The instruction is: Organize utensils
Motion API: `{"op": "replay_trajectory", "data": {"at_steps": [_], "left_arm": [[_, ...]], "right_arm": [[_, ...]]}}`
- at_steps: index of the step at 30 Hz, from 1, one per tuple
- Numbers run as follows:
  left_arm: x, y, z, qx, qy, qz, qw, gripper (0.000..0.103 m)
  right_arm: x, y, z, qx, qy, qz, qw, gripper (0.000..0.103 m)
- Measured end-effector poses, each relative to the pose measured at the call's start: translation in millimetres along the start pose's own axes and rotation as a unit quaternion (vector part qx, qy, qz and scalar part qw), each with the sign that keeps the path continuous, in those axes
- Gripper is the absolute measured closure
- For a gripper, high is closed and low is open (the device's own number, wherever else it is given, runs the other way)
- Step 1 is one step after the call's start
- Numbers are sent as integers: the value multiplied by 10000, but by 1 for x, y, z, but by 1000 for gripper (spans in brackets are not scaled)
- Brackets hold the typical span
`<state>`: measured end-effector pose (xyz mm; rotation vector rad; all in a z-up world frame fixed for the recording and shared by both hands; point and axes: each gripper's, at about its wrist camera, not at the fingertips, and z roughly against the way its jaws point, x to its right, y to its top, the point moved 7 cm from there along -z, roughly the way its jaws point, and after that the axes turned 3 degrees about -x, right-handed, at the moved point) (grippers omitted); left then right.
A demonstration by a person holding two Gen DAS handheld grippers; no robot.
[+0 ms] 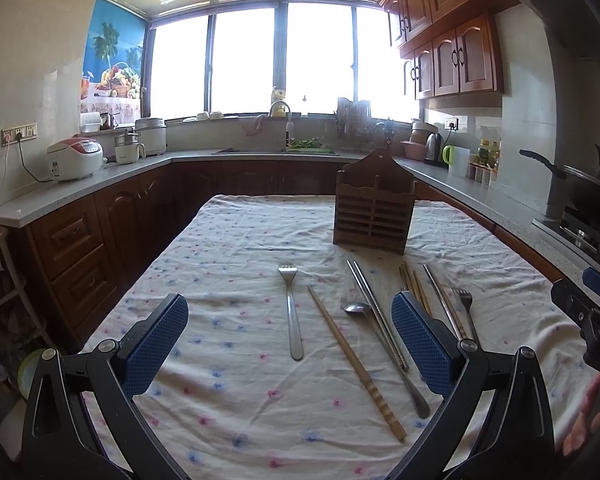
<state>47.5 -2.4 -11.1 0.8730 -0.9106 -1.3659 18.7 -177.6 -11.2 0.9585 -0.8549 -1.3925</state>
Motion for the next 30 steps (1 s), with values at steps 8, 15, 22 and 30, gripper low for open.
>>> {"op": "replay_trajectory", "data": {"at_steps": [8, 15, 22, 30], "left_arm": [[0, 1, 1, 26, -7, -5, 10000, 0], [1, 3, 1, 20, -13, -2, 10000, 0], [1, 4, -1, 11, -5, 2, 10000, 0], [3, 4, 0, -14, -33, -12, 10000, 0]], "right_arm": [[-2, 3, 4, 85, 42, 22, 10000, 0], [-2, 4, 4, 87, 111, 17, 9999, 0], [-4, 3, 3, 82, 162, 23, 9998, 0], [-2, 2, 4, 76, 202, -16, 9998, 0]]}}
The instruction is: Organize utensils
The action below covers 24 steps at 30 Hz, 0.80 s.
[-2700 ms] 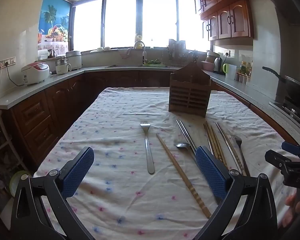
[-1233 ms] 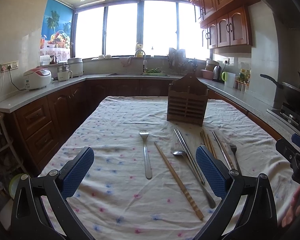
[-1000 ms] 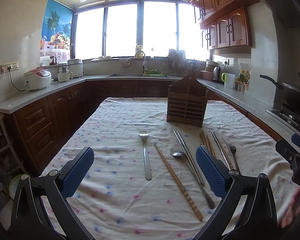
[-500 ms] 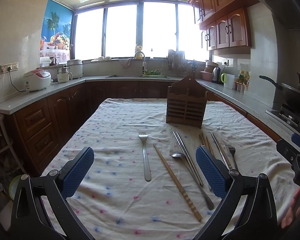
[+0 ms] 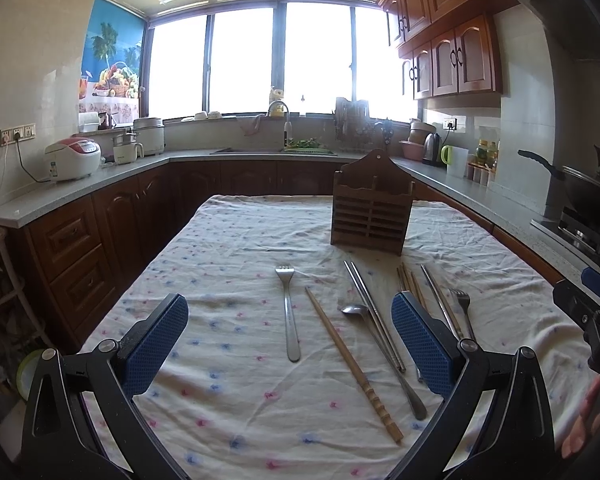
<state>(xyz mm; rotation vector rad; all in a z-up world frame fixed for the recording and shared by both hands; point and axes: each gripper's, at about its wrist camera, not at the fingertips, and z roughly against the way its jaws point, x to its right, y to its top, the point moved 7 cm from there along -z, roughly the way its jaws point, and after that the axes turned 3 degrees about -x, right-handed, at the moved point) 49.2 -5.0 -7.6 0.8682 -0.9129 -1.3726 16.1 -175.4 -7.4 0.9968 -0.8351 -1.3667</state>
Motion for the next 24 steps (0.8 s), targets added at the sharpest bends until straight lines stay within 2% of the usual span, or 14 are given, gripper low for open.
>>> {"op": "replay_trajectory", "data": {"at_steps": [6, 16, 19, 24], "left_arm": [[2, 0, -7, -167, -106, 70, 9998, 0], [20, 5, -42, -848, -569, 105, 9947, 0], [27, 6, -56, -1079, -743, 164, 9912, 4], [36, 4, -75, -1440, -930, 180, 9850, 16]], "right_arm": [[5, -1, -4, -98, 96, -136, 9998, 0], [12, 3, -26, -538, 146, -328, 9979, 0], [17, 5, -35, -672, 165, -469, 9965, 0], [23, 3, -56, -1028, 295, -619, 9923, 1]]}}
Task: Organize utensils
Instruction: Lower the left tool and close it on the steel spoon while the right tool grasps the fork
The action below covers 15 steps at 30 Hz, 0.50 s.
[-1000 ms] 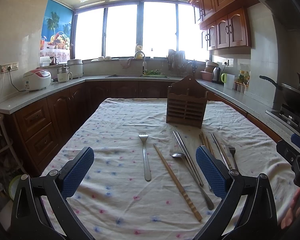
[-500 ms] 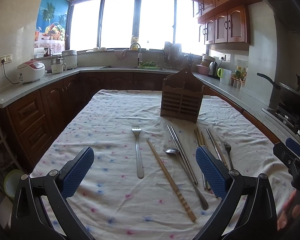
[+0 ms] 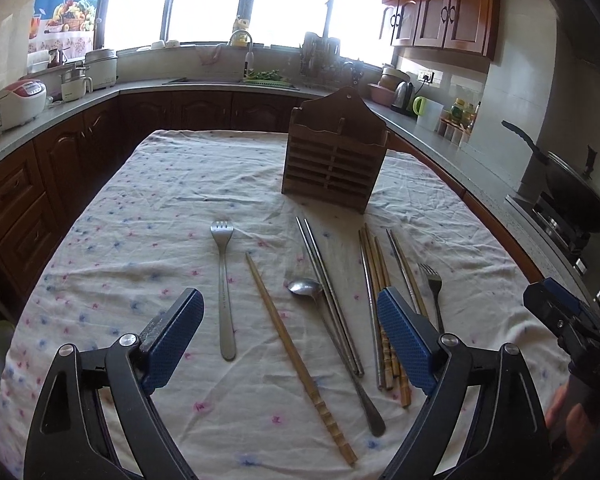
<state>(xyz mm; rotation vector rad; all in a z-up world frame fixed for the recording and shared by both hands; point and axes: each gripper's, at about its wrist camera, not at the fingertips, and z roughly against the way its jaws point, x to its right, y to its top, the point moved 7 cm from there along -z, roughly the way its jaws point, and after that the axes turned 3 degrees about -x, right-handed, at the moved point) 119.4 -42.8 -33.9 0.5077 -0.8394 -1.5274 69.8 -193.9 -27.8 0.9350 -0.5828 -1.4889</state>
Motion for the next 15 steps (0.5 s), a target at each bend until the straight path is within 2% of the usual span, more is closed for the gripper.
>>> {"op": "replay_trajectory", "data": {"at_steps": [4, 6, 13, 15], "left_arm": [[3, 2, -21, -369, -138, 37, 9992, 26], [4, 2, -32, -549, -203, 57, 9983, 36], [10, -2, -64, -1064, -336, 84, 9937, 47], [12, -5, -72, -1214, -378, 87, 9918, 55]], "right_arm": [[3, 0, -21, -347, 122, -123, 9992, 12], [6, 1, -31, -485, 131, -186, 9986, 19], [18, -2, -60, -910, 118, -389, 9950, 34], [22, -4, -70, -1083, 117, -462, 9930, 36]]}}
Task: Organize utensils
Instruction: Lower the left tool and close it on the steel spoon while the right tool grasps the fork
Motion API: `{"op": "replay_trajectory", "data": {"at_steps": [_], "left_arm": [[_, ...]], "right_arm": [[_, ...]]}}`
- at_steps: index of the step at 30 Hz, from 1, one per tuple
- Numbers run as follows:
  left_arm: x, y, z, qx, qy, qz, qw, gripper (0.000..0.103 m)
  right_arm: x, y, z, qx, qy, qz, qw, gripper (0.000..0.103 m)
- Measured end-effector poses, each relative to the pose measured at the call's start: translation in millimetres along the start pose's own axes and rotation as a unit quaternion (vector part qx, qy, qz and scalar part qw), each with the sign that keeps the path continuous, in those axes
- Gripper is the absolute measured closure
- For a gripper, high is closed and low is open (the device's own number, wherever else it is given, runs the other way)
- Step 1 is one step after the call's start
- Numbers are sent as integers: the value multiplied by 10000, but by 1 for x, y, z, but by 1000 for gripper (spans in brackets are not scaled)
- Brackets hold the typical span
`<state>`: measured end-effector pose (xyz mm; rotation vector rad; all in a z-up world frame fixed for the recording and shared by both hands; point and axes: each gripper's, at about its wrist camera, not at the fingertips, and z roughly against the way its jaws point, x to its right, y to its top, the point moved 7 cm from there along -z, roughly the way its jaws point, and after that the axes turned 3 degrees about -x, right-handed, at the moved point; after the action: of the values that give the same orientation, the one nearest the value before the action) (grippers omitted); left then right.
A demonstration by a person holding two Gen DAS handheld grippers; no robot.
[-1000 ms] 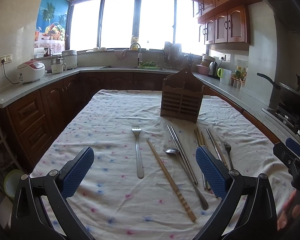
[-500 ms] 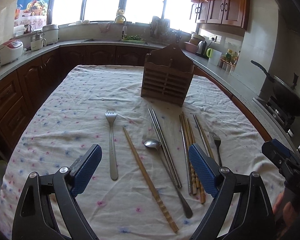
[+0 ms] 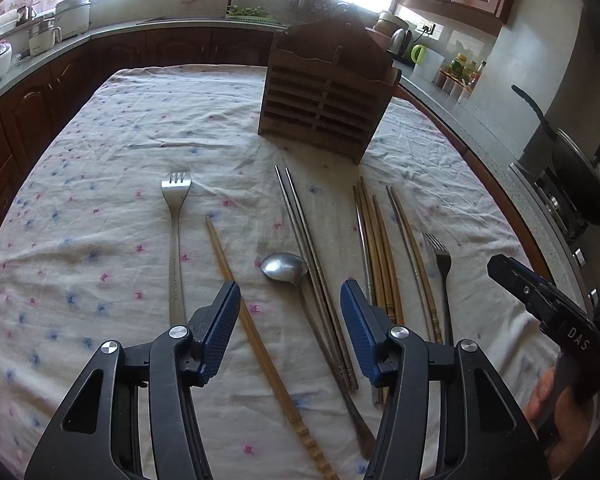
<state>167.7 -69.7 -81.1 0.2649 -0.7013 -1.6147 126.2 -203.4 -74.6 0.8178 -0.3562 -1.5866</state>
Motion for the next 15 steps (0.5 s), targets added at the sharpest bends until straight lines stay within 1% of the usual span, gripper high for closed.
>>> {"op": "replay_trajectory", "data": {"at_steps": [2, 4, 6, 10, 12, 15], "left_arm": [[2, -1, -8, -142, -24, 2, 9999, 60], [3, -2, -14, -234, -50, 27, 9997, 64], [1, 0, -21, -342, -92, 38, 9994, 70], [4, -3, -33, -565, -101, 11, 9983, 75], [5, -3, -41, -681, -106, 0, 9976, 79], [4, -5, -49, -792, -125, 19, 9968, 83]], "right_arm": [[4, 0, -11, -170, -11, -70, 9998, 44], [7, -1, -20, -315, 4, -127, 9994, 49], [9, -1, -28, -419, -23, -148, 9990, 51], [12, -2, -42, -583, -61, -183, 9981, 54], [14, -3, -50, -685, -83, -199, 9974, 55], [18, -5, -61, -863, -10, -283, 9959, 61]]}}
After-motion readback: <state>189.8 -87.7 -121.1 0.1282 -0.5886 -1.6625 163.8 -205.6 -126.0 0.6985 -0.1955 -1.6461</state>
